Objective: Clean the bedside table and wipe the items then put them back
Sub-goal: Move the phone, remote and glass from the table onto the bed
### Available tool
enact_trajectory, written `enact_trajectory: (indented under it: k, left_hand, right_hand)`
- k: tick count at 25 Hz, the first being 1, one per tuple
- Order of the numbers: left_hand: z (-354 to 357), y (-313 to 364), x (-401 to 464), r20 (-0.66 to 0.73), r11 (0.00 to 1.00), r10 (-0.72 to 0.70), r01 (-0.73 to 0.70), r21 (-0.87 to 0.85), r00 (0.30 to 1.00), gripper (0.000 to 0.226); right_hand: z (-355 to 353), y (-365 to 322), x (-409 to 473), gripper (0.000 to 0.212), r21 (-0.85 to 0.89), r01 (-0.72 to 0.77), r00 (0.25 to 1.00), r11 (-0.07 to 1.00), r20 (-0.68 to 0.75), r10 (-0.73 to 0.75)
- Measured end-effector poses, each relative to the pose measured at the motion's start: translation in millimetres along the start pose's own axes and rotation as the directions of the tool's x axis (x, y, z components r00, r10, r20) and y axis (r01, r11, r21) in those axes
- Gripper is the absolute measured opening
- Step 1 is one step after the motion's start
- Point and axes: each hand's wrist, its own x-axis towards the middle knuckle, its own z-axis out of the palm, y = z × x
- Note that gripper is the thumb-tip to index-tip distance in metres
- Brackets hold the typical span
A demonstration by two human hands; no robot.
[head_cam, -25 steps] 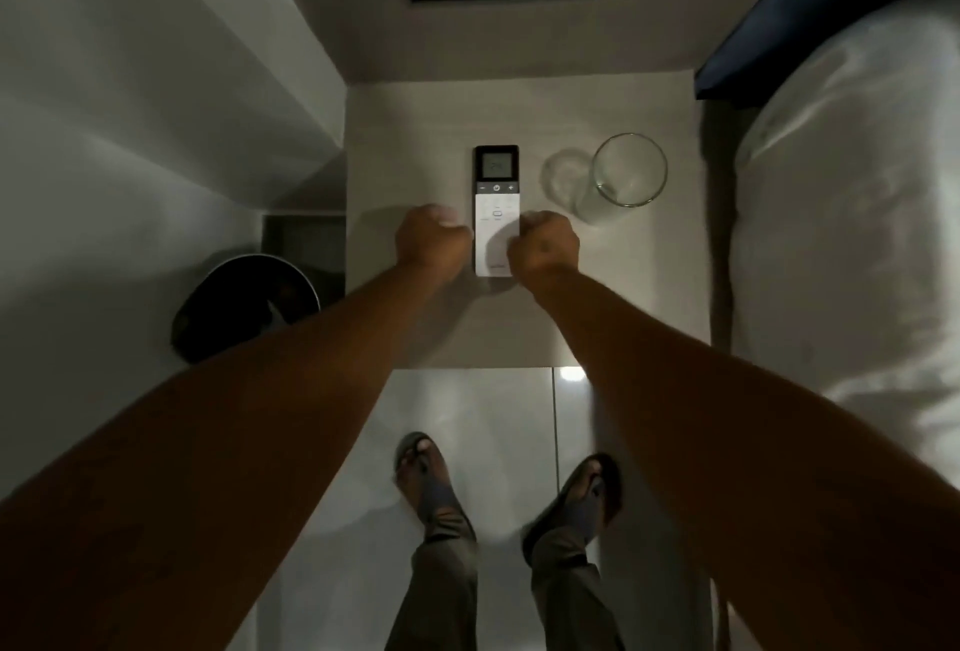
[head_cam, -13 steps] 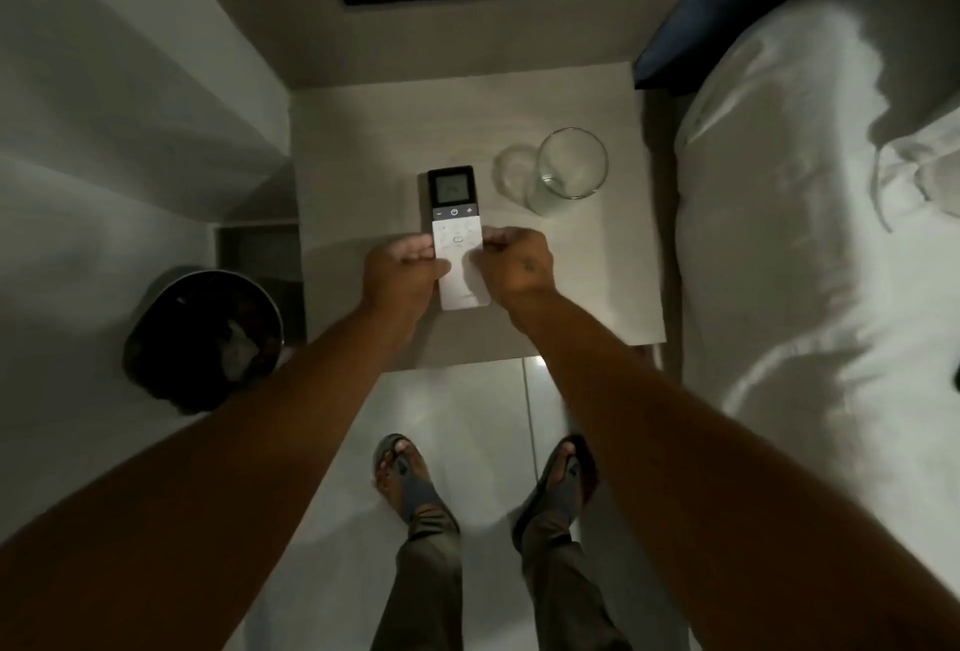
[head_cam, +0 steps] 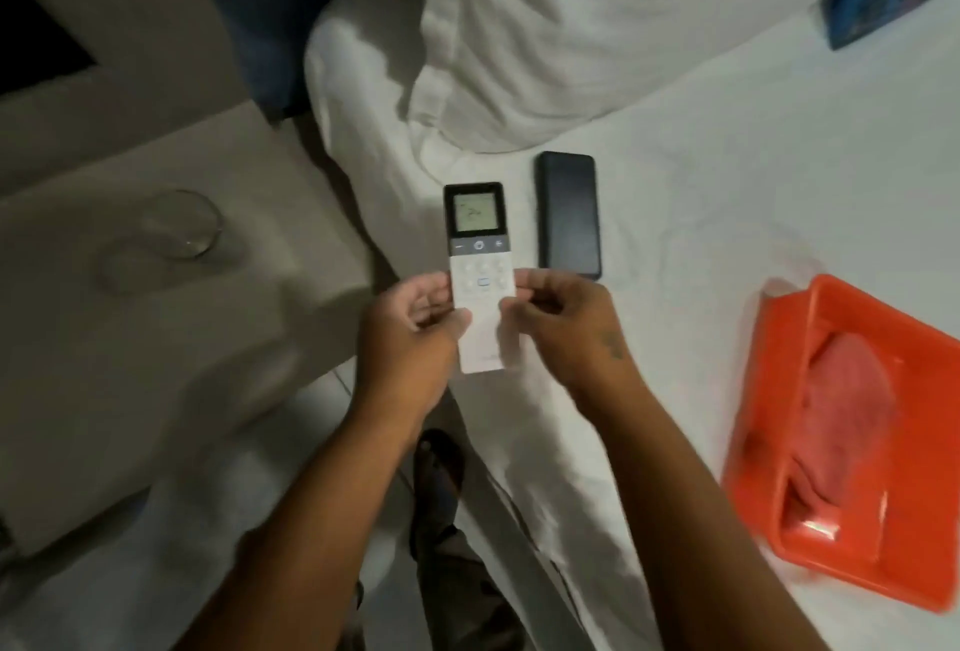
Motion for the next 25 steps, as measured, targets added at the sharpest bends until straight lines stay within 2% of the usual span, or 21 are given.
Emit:
enact_trajectory:
  k: [4,8,11,15,16,18,19,21,23,25]
  left_hand:
    - [111,34,0,0.156,0.951,0.087,-0.129,0.281,0.984,0.035]
    - [175,50,5,0.280,0.804,0.104,-0.246,0.540,0.954,0.024]
    - [197,53,10,0.280,0.732,0.054,-0.229,0.641,0.958,0.024]
    - [204,55,11,0.264,0.707,-0.051,-0.152,0.691,0.963,0.031]
    - [200,56,10,0.286,0.717,-0.029,-0.180,0.674,0.958,0.028]
    - [176,53,5,0.326,0.756,0.080,-0.271,0.596,0.942,0.007]
    - [158,48,1,0.331,0.769,0.150,-0.320,0.553,0.932,0.014]
    - [104,29,-6,0.282,0.835,0.165,-0.286,0.470,0.945,0.005]
    - [37,0,-3,0.174,0.905,0.080,-0.144,0.399,0.982,0.019]
    - [-40,-32,16,0.016,0.909,0.006,-0.012,0.417,1.000,0.014]
  right_hand:
    - [-104,4,15,0.025,0.132,-0.060,0.981,0.989,-0.174,0.083]
    - [-153,19,41,0.022,0.210,-0.129,0.969,0.969,-0.182,0.168]
    - [-165,28,57,0.020,0.138,-0.175,0.965,0.975,-0.173,0.197]
    - [-163,26,58,0.018,0.076,-0.213,0.944,0.974,-0.242,0.226]
    - [-159,24,56,0.017,0.054,-0.200,0.942,0.978,-0.265,0.207]
    - [-146,19,53,0.023,-0.108,-0.155,0.920,0.982,-0.379,0.104]
    - [-139,14,51,0.029,-0.202,-0.125,0.889,0.972,-0.457,0.019]
    - [-105,-1,42,0.033,-0.267,-0.003,0.849,0.964,-0.510,-0.138]
    - [-44,-11,33,0.028,-0.243,0.188,0.879,0.952,-0.391,-0.273]
    - [40,-7,29,0.023,-0.214,0.353,0.908,0.911,-0.154,-0.389]
